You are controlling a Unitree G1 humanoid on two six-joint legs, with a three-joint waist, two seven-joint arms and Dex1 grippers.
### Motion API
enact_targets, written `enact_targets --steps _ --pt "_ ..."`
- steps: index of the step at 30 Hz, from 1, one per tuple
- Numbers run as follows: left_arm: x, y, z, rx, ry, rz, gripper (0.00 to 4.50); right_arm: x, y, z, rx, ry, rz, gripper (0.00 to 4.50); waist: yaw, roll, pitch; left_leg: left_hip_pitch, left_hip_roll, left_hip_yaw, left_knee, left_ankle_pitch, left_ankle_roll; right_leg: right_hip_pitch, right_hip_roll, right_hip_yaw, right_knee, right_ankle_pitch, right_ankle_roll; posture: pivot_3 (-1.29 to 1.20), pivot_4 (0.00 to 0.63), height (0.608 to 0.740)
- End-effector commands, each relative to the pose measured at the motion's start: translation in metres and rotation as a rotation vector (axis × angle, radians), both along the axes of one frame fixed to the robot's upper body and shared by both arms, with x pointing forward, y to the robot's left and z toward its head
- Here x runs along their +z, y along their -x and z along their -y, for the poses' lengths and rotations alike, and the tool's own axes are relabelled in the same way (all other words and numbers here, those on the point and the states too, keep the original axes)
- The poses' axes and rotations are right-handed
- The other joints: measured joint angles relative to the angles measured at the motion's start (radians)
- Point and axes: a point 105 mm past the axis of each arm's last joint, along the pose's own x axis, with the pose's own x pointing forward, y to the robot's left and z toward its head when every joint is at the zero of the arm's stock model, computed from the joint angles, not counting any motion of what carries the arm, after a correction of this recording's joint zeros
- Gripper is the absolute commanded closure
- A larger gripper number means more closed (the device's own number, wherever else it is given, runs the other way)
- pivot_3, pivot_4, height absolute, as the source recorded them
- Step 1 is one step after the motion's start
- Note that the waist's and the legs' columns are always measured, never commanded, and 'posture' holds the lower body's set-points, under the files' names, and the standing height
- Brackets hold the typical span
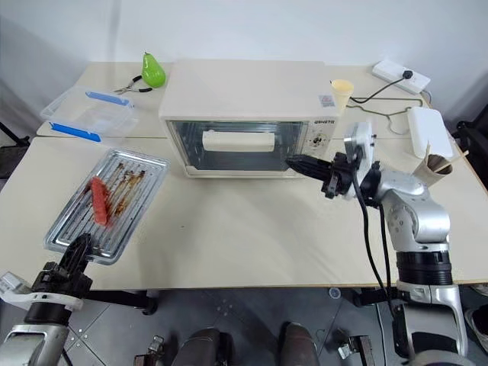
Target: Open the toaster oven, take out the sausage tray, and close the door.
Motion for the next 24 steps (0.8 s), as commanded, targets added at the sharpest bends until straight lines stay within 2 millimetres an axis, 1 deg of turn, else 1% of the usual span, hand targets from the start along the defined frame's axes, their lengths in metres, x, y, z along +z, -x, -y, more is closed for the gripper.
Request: enact_targets --steps 1,3,6,9,12,13,14,16,17,19,22,24 --pt "0.003 0.009 0.000 -0.119 -0.045 0.057 4.50 -0.002 0.017 0.006 0.022 0.101 0.083 3.93 0.005 0.000 0.000 0.000 -0.001 -0.001 0.000 0.000 0.001 0.000 0.000 0.000 0.000 0.000 0.000 0.00 0.150 0.740" --pt "0.002 0.012 -0.003 -0.172 -0.057 0.065 4.50 -0.009 0.026 0.009 0.032 0.149 0.095 3.25 0.006 0.000 0.000 -0.001 -0.001 -0.003 0.000 -0.002 0.002 0.000 0.000 0.000 0.000 0.000 0.000 0.00 0.150 0.740" --pt "0.000 0.018 -0.004 -0.279 -0.074 0.057 4.50 -0.015 0.036 0.018 0.009 0.169 0.089 2.23 0.000 0.000 0.000 -0.001 -0.002 0.001 0.000 -0.004 0.004 0.000 0.000 0.000 -0.001 0.000 0.000 0.00 0.150 0.740" --pt "0.001 0.025 0.001 -0.421 -0.087 0.046 4.50 -0.024 0.046 0.027 -0.005 0.215 0.088 1.19 -0.001 0.000 0.000 0.000 -0.001 0.003 0.000 -0.004 0.004 0.000 0.000 0.000 -0.002 0.000 0.000 0.00 0.150 0.740" --pt "0.002 0.026 0.001 -0.475 -0.084 0.044 4.50 -0.027 0.052 0.029 -0.002 0.223 0.090 0.14 -0.002 0.000 0.000 0.001 0.000 0.004 0.000 -0.004 0.003 0.000 0.000 0.000 -0.002 0.000 0.000 0.00 0.150 0.740" --pt "0.003 0.025 0.004 -0.516 -0.081 0.049 4.50 -0.030 0.058 0.030 0.018 0.237 0.095 0.01 -0.003 0.000 0.000 0.001 0.000 0.004 0.000 -0.005 0.003 0.000 0.000 0.001 -0.002 0.000 0.000 0.00 0.150 0.740" --pt "0.002 0.021 0.009 -0.565 -0.080 0.038 4.50 -0.036 0.065 0.033 0.042 0.259 0.113 0.01 -0.003 0.000 0.000 0.001 0.000 0.005 0.000 -0.005 0.003 -0.001 0.000 0.001 -0.002 0.000 0.000 0.00 0.150 0.740" --pt "0.002 0.007 0.018 -0.654 -0.095 0.013 4.50 -0.044 0.069 0.042 0.013 0.286 0.106 0.01 0.008 0.001 0.001 0.001 0.001 0.003 0.000 -0.005 0.002 0.000 0.000 0.000 -0.001 0.000 0.000 0.00 0.150 0.740" --pt "0.004 0.000 0.019 -0.670 -0.100 0.016 4.50 -0.046 0.071 0.046 0.004 0.301 0.096 0.01 0.013 0.001 0.001 0.001 0.000 0.002 0.000 -0.005 0.002 -0.001 0.000 0.001 0.000 0.000 0.000 0.00 0.150 0.740" --pt "0.004 -0.014 0.029 -0.703 -0.117 0.007 4.50 -0.046 0.076 0.053 -0.025 0.300 0.072 0.01 0.014 0.001 0.001 0.001 0.000 0.004 0.000 -0.005 0.002 -0.001 -0.001 0.002 0.000 0.000 -0.001 0.00 0.150 0.740" --pt "0.010 -0.038 0.054 -0.784 -0.130 0.031 4.50 -0.049 0.085 0.062 -0.070 0.315 0.061 0.01 0.017 0.002 0.000 0.002 0.000 0.004 0.000 -0.005 0.002 -0.001 -0.001 0.004 0.000 0.000 0.000 0.00 0.150 0.740" --pt "0.012 -0.051 0.070 -0.841 -0.148 0.028 4.50 -0.051 0.090 0.068 -0.107 0.318 0.048 0.01 0.021 0.001 0.000 0.002 -0.001 0.004 0.000 -0.005 0.002 0.000 -0.001 0.003 0.001 0.000 0.000 0.00 0.150 0.740"
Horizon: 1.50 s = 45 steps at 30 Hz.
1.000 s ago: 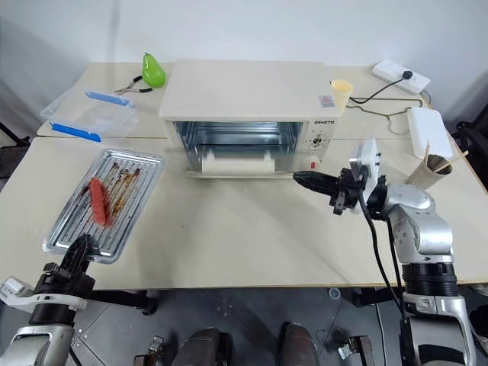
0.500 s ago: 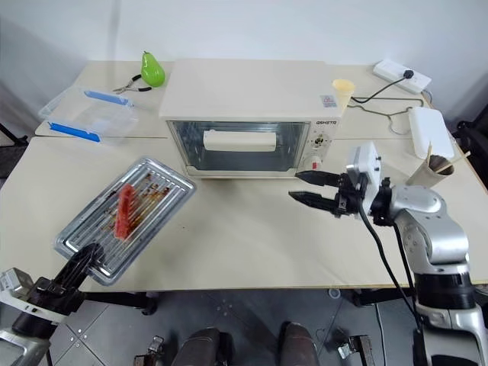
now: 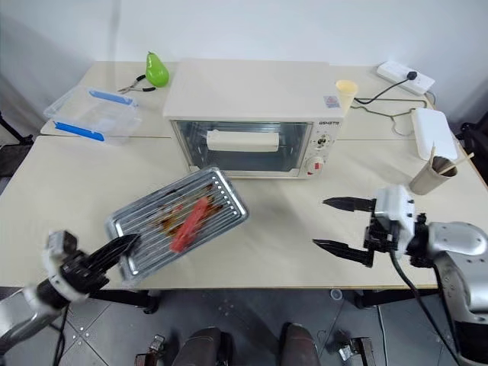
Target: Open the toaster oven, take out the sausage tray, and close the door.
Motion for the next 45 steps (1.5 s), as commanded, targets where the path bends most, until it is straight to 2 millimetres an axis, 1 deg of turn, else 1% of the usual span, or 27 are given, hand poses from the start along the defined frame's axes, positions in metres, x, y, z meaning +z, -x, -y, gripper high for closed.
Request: enact_targets --steps 1,3,5,8,11,15,16,19,22,27,29,30,34,37,39,42,44,45 --pt "0.004 -0.014 0.025 -0.094 -0.016 -0.002 4.50 0.010 0.011 0.007 -0.041 0.009 0.051 0.01 0.003 0.000 0.000 0.000 0.000 0.000 0.000 0.000 0.000 0.000 0.000 0.000 0.000 0.000 0.000 0.00 0.150 0.740" --pt "0.006 -0.023 0.037 -0.161 -0.048 -0.013 4.50 0.008 0.014 0.011 -0.084 0.009 0.049 0.01 0.005 0.000 0.000 0.000 0.000 0.000 0.000 0.000 0.000 0.000 0.000 -0.001 0.001 0.000 0.000 0.00 0.150 0.740" --pt "0.006 -0.031 0.045 -0.210 -0.092 -0.035 4.50 0.006 0.018 0.013 -0.107 0.013 0.050 0.01 0.003 0.000 0.000 0.001 0.000 0.000 0.000 0.000 0.000 0.000 0.001 -0.001 0.002 0.000 0.001 0.00 0.150 0.740" --pt "0.009 -0.049 0.058 -0.247 -0.139 -0.062 4.50 0.003 0.025 0.014 -0.143 0.010 0.047 0.01 0.006 0.000 0.000 0.001 0.000 0.002 0.000 0.001 -0.001 0.000 0.001 -0.001 0.002 0.001 0.001 0.00 0.150 0.740" --pt "0.010 -0.060 0.063 -0.247 -0.154 -0.085 4.50 0.002 0.030 0.014 -0.162 0.008 0.043 0.01 0.008 0.000 0.000 0.001 0.000 0.001 0.000 0.002 -0.001 0.000 0.001 -0.001 0.002 0.001 0.002 0.00 0.150 0.740" --pt "0.007 -0.077 0.085 -0.302 -0.220 -0.128 4.50 0.002 0.040 0.014 -0.217 -0.017 0.035 0.01 0.020 0.000 0.000 0.000 -0.001 -0.001 0.001 0.003 -0.001 0.000 0.001 0.000 0.002 0.001 0.002 0.00 0.150 0.740" --pt "0.008 -0.079 0.090 -0.316 -0.204 -0.135 4.50 0.002 0.041 0.013 -0.226 -0.023 0.031 0.01 0.022 0.000 0.000 0.000 -0.002 -0.001 0.001 0.003 0.000 0.000 0.001 0.000 0.002 0.001 0.003 0.00 0.150 0.740" --pt "0.003 -0.079 0.103 -0.384 -0.214 -0.154 4.50 -0.001 0.050 0.009 -0.213 0.009 0.019 0.01 0.025 0.000 0.000 0.000 -0.002 0.000 0.001 0.003 0.000 0.001 0.001 0.000 0.001 0.002 0.003 0.00 0.150 0.740" --pt "0.000 -0.076 0.108 -0.434 -0.227 -0.168 4.50 0.000 0.056 0.007 -0.223 0.008 0.015 0.01 0.020 0.000 0.000 0.000 -0.002 0.000 0.000 0.003 0.000 0.000 0.001 0.000 0.001 0.002 0.003 0.00 0.150 0.740" --pt "-0.010 -0.079 0.116 -0.461 -0.271 -0.198 4.50 -0.003 0.066 0.007 -0.249 0.016 -0.002 0.01 0.015 0.000 0.000 0.001 -0.002 0.000 0.000 0.004 -0.001 0.001 0.002 -0.001 0.001 0.002 0.003 0.00 0.150 0.740" --pt "-0.013 -0.085 0.116 -0.435 -0.283 -0.209 3.84 -0.004 0.068 0.007 -0.252 0.018 -0.008 0.00 0.015 0.000 0.000 0.001 -0.002 0.000 0.000 0.004 -0.001 0.002 0.002 -0.001 0.000 0.002 0.004 0.00 0.150 0.740" --pt "-0.012 -0.086 0.116 -0.430 -0.286 -0.199 3.65 -0.004 0.069 0.006 -0.251 0.019 -0.013 0.00 0.016 0.000 0.000 0.001 -0.002 0.000 0.000 0.004 -0.001 0.002 0.002 0.000 0.000 0.002 0.004 0.00 0.150 0.740" --pt "0.000 -0.086 0.113 -0.412 -0.267 -0.139 2.43 -0.005 0.071 0.005 -0.252 0.017 -0.015 0.00 0.014 0.000 0.000 0.001 -0.002 0.000 0.000 0.005 -0.001 0.001 0.002 -0.001 0.000 0.002 0.004 0.00 0.150 0.740" --pt "0.004 -0.084 0.098 -0.349 -0.261 -0.120 1.53 -0.007 0.068 0.006 -0.247 0.017 -0.019 0.00 0.009 0.000 0.000 0.001 -0.002 0.000 0.000 0.005 -0.001 0.001 0.002 -0.001 0.000 0.002 0.004 0.00 0.150 0.740" --pt "0.009 -0.079 0.086 -0.323 -0.272 -0.086 0.93 -0.007 0.066 0.006 -0.239 0.016 -0.020 0.00 0.005 -0.001 0.000 0.001 -0.001 0.000 -0.001 0.004 -0.001 0.001 0.002 -0.001 0.000 0.002 0.004 0.00 0.150 0.740" --pt "0.007 -0.064 0.066 -0.310 -0.409 -0.052 0.02 -0.009 0.063 0.007 -0.221 0.022 -0.036 0.00 -0.001 -0.001 0.000 0.001 0.000 0.000 -0.001 0.005 -0.002 0.000 0.002 -0.001 0.001 0.002 0.004 0.00 0.150 0.740" --pt "0.005 -0.055 0.045 -0.275 -0.504 -0.052 0.02 -0.009 0.060 0.008 -0.202 0.023 -0.052 0.00 0.001 -0.001 0.000 0.001 0.000 0.000 -0.001 0.005 -0.002 0.000 0.002 0.000 0.001 0.002 0.004 0.00 0.150 0.740" --pt "0.005 -0.051 0.039 -0.268 -0.532 -0.049 0.02 -0.008 0.058 0.009 -0.197 0.021 -0.057 0.00 0.002 -0.001 0.000 0.002 0.000 0.000 -0.001 0.005 -0.002 0.000 0.002 0.000 0.001 0.002 0.004 0.00 0.150 0.740"
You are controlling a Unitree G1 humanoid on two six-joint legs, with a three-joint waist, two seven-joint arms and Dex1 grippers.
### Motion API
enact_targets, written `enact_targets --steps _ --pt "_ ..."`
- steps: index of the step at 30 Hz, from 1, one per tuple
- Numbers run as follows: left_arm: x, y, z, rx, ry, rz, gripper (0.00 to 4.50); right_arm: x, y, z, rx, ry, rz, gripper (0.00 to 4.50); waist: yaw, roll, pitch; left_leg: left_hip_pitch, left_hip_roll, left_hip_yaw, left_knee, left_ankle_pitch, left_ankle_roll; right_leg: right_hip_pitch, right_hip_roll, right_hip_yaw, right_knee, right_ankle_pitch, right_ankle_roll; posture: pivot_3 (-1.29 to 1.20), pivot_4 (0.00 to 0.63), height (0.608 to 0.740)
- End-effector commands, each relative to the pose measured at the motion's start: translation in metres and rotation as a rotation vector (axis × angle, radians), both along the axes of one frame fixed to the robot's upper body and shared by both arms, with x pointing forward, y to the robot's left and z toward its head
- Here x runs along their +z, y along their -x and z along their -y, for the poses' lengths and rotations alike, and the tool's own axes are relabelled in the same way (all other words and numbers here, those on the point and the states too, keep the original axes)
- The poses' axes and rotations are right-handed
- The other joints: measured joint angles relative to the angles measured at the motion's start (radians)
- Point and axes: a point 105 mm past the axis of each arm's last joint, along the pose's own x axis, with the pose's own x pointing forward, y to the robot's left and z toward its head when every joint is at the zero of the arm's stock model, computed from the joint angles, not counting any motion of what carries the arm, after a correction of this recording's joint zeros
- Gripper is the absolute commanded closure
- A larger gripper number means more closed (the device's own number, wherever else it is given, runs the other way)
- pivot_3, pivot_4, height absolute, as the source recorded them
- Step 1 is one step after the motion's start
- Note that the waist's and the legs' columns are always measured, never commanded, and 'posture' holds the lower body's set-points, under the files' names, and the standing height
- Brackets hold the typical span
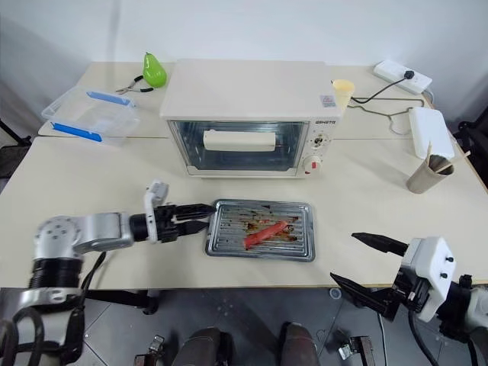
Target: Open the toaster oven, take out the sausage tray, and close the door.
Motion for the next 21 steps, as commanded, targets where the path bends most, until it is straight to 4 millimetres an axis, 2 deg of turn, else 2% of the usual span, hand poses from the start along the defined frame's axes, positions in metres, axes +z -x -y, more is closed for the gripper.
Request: enact_targets --steps 1,4,6,8,10,12,15,21 --pt "0.007 0.014 -0.027 0.009 -0.151 0.105 0.02 0.005 -0.004 0.002 0.038 0.000 -0.003 0.00 0.003 0.000 0.000 0.000 0.000 0.000 0.000 0.000 0.000 0.000 0.000 0.000 0.000 0.000 0.000 0.00 0.150 0.740" --pt "0.023 0.019 -0.051 -0.009 -0.285 0.410 0.02 0.011 -0.017 0.009 0.036 -0.001 0.030 0.00 0.001 0.000 0.000 0.000 0.000 0.002 -0.002 0.000 -0.001 -0.001 0.000 0.000 -0.002 -0.001 -0.001 0.00 0.150 0.740" --pt "0.038 0.048 -0.060 -0.219 -0.297 0.742 0.02 0.011 -0.024 0.012 0.040 -0.012 0.029 0.00 -0.002 0.002 0.000 0.000 0.000 0.007 -0.005 -0.001 -0.001 -0.004 0.000 0.000 -0.004 -0.001 -0.002 0.00 0.150 0.740" --pt "0.024 0.055 -0.084 -0.313 -0.416 0.792 0.02 0.011 -0.028 0.011 0.065 -0.004 0.036 0.00 0.000 0.002 0.000 0.000 0.000 0.015 -0.009 -0.001 -0.002 -0.008 -0.001 -0.001 -0.004 -0.002 -0.005 0.00 0.150 0.740" --pt "0.018 0.041 -0.109 -0.242 -0.568 0.834 0.02 0.012 -0.030 0.009 0.091 -0.003 0.036 0.00 0.011 0.003 0.000 -0.003 0.000 0.019 -0.010 -0.001 -0.003 -0.012 -0.001 -0.003 -0.004 -0.003 -0.005 0.00 0.150 0.740" --pt "0.021 0.036 -0.112 -0.258 -0.636 0.926 0.02 0.013 -0.032 0.007 0.113 0.002 0.042 0.00 0.012 0.003 0.000 -0.003 0.001 0.018 -0.012 0.000 -0.004 -0.014 -0.001 -0.002 -0.004 -0.003 -0.006 0.00 0.150 0.740" --pt "0.036 0.038 -0.116 -0.268 -0.646 1.065 0.02 0.021 -0.035 0.001 0.173 0.031 0.082 0.00 0.006 0.002 0.000 -0.003 0.002 0.020 -0.012 0.001 -0.003 -0.015 -0.001 -0.003 0.000 -0.002 -0.004 0.00 0.150 0.740" --pt "0.029 0.046 -0.116 -0.325 -0.657 1.091 0.02 0.025 -0.044 -0.005 0.185 0.028 0.133 0.00 -0.004 -0.001 0.000 -0.001 0.003 0.022 -0.012 0.000 -0.001 -0.016 -0.003 -0.003 0.001 -0.001 -0.001 0.00 0.150 0.740"
